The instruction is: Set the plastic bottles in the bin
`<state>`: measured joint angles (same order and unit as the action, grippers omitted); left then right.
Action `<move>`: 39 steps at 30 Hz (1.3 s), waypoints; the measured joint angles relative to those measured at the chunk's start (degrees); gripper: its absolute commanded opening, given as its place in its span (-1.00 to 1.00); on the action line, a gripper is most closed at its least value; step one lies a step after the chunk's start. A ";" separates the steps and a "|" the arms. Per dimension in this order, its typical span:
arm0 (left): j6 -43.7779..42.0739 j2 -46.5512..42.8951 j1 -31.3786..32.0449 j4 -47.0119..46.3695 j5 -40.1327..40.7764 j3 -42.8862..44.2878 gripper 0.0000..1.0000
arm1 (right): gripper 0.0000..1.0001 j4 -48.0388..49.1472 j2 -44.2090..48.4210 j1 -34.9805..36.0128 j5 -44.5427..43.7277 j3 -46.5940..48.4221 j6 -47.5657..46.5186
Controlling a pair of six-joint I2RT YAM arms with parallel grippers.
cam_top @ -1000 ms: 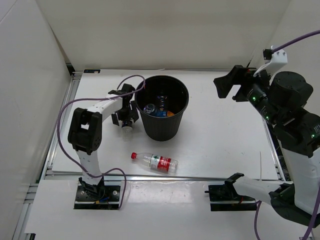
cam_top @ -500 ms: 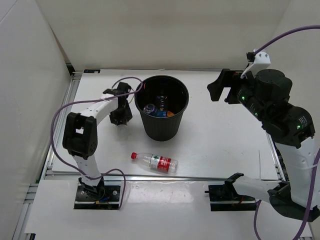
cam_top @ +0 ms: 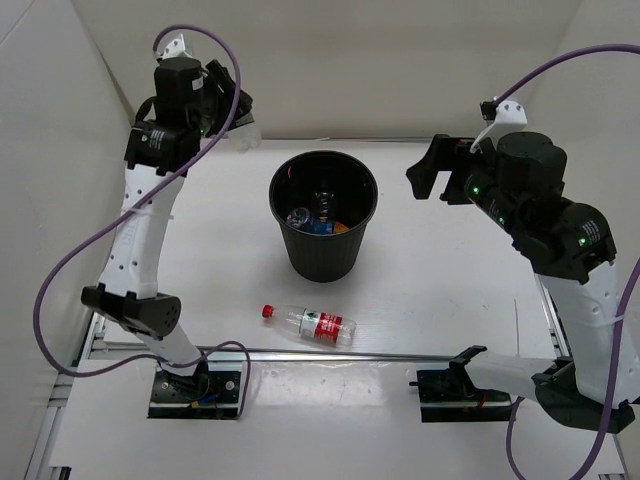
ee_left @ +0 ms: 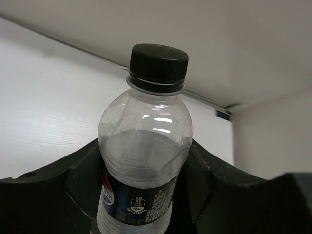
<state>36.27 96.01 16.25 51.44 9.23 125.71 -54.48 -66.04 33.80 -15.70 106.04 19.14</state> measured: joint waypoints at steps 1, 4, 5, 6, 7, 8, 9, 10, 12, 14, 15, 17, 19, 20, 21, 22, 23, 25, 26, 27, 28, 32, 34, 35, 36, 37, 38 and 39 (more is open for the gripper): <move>0.68 -1.11 0.63 -1.22 -1.81 -0.90 -0.21 | 1.00 0.00 0.00 0.00 0.00 0.00 0.20; 1.84 -0.85 4.44 -3.93 -6.58 -1.09 -0.21 | 1.00 0.00 -0.02 0.00 0.00 0.00 0.52; 1.97 0.04 6.43 -4.74 -8.20 -1.07 -0.21 | 1.00 0.00 -0.04 0.00 0.00 -0.02 0.83; 1.97 1.01 8.11 -5.14 -9.29 -1.18 -0.21 | 1.00 0.00 -0.04 0.00 -0.02 -0.09 1.09; 1.97 2.08 10.16 -5.51 -10.14 -1.64 -0.16 | 1.00 -0.02 -0.04 0.00 -0.02 -0.09 1.44; 1.95 2.93 11.80 -5.79 -10.84 -2.47 0.18 | 1.00 0.00 -0.09 0.00 -0.02 -0.09 1.62; 1.90 3.74 13.31 -5.81 -11.56 -3.67 0.41 | 1.00 0.00 -0.09 0.00 -0.02 -0.09 1.73; 1.77 4.59 14.84 -5.46 -12.28 -4.70 0.61 | 1.00 0.00 -0.09 0.00 -0.02 -0.09 1.86; 1.40 6.43 17.05 -4.79 -13.53 -6.10 1.00 | 1.00 0.00 -0.09 0.00 0.00 -0.09 2.01; 1.11 7.89 18.05 -3.39 -13.81 -6.27 1.00 | 1.00 0.00 -0.09 0.00 0.26 -0.09 2.05; 1.09 8.35 18.18 -2.69 -13.77 -6.27 1.00 | 1.00 0.00 -0.09 -0.02 0.94 -0.09 1.64; 0.55 8.57 18.14 -0.57 -12.59 -5.64 1.00 | 1.00 0.17 -0.07 -0.02 3.41 -0.33 -0.50; -0.33 8.39 17.73 1.53 -10.49 -3.87 1.00 | 1.00 0.00 0.00 1.05 5.97 -1.49 -3.45; -0.70 7.98 17.44 2.10 -9.18 -3.13 1.00 | 1.00 -0.09 -0.02 1.97 6.99 -2.29 -4.79; -0.98 7.17 16.96 2.56 -7.63 -2.82 1.00 | 1.00 0.04 0.02 3.52 7.67 -3.67 -6.14; -1.36 5.97 16.39 3.15 -5.86 -2.86 1.00 | 1.00 0.22 0.61 6.49 8.68 -6.71 -8.31; -1.46 4.76 15.78 3.96 -4.28 -2.89 1.00 | 1.00 0.15 0.83 7.87 9.05 -8.24 -9.27; -1.55 -0.44 14.49 4.24 1.92 -6.75 1.00 | 1.00 0.55 1.88 14.62 8.79 -14.01 -12.17; -1.51 -3.91 13.88 4.76 5.38 -9.53 1.00 | 1.00 0.42 1.92 17.35 8.79 -16.06 -13.40; -1.36 -7.52 13.18 5.35 8.59 -12.33 1.00 | 1.00 0.17 1.51 21.22 8.37 -17.77 -14.62; -1.27 -11.30 12.48 5.84 11.54 -15.23 1.00 | 1.00 -0.28 0.66 24.15 7.65 -18.25 -15.54; 0.26 -24.02 9.20 9.97 20.74 -24.35 1.00 | 0.98 -0.15 -7.63 35.98 4.00 -16.74 -19.80; 0.74 -27.74 7.19 12.09 23.41 -27.34 1.00 | 0.98 -0.20 -13.99 40.57 2.54 -14.56 -21.97; 0.92 -29.18 6.34 12.87 24.44 -28.96 1.00 | 0.98 0.17 -17.31 42.14 2.36 -13.49 -22.95; 1.09 -30.18 5.53 13.64 25.18 -30.45 1.00 | 0.98 0.70 -20.52 43.41 2.51 -12.76 -23.89; 1.18 -30.73 4.90 14.43 25.57 -31.52 1.00 | 0.98 1.40 -23.02 44.35 2.95 -12.74 -24.55; 1.25 -31.04 4.07 14.97 25.81 -32.65 1.00 | 0.98 1.86 -25.27 44.96 3.58 -13.14 -24.94; 1.25 -31.04 3.43 15.50 25.86 -33.48 1.00 | 0.98 2.05 -26.93 45.20 4.09 -13.75 -25.14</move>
<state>37.52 64.97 19.68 66.94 35.09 92.23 -52.42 -92.97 79.00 -11.62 92.29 -6.00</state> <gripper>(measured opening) 0.998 0.990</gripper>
